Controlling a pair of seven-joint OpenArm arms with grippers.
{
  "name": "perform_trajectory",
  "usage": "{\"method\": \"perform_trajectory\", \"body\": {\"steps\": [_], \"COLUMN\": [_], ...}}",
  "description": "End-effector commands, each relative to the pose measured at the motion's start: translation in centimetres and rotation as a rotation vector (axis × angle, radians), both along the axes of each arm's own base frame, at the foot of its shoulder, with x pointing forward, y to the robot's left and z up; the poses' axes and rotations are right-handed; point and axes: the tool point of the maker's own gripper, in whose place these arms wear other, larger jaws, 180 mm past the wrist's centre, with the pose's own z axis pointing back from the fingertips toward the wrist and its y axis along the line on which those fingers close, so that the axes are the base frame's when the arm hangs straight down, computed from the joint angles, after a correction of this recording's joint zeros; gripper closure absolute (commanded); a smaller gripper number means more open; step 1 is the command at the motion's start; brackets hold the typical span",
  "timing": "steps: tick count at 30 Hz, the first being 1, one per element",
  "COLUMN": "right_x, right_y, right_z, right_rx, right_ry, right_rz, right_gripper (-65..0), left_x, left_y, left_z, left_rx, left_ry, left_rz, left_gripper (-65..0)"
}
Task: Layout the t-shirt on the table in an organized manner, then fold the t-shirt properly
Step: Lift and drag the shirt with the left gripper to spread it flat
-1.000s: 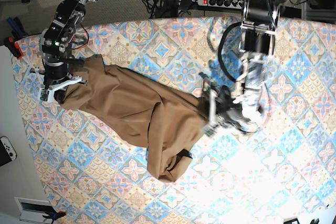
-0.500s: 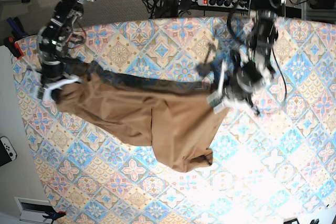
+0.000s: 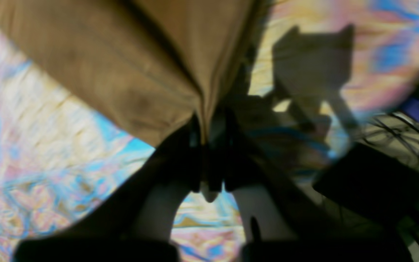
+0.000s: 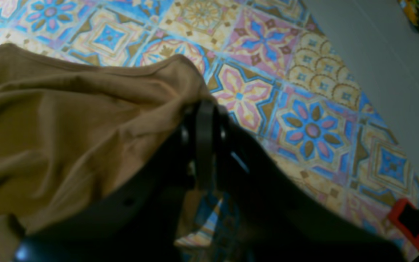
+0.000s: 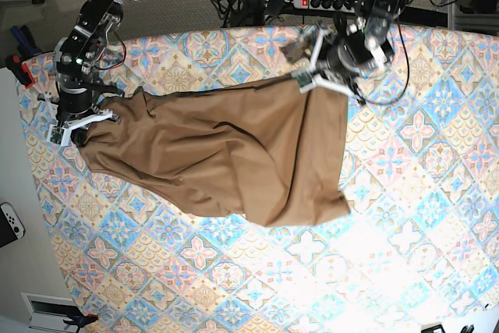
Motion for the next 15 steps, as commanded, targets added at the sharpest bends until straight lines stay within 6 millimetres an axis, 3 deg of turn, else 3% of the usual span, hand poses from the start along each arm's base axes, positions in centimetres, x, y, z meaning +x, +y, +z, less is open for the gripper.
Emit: {"method": "perform_trajectory", "body": {"steps": [1, 5, 15], "right_x": [0.7, -0.2, -0.6], "right_y": [-0.5, -2.0, -2.4], "right_z": [1.6, 1.7, 1.5], "right_rx": [-0.023, -0.031, -0.030], "right_ry": [-0.056, -0.054, -0.042], "right_rz": [-0.002, -0.049, -0.062], "right_gripper": [0.0, 0.0, 0.0], "left_x": [-0.6, -2.8, -2.7], "left_y": [-0.2, -1.2, -1.2], "left_z": [0.2, -0.6, -0.6], "left_rx": [0.006, 0.007, 0.010], "left_ry": [0.001, 0.052, 0.051], "left_rz": [-0.033, -0.105, -0.098], "left_gripper": [0.0, 0.0, 0.0]}}
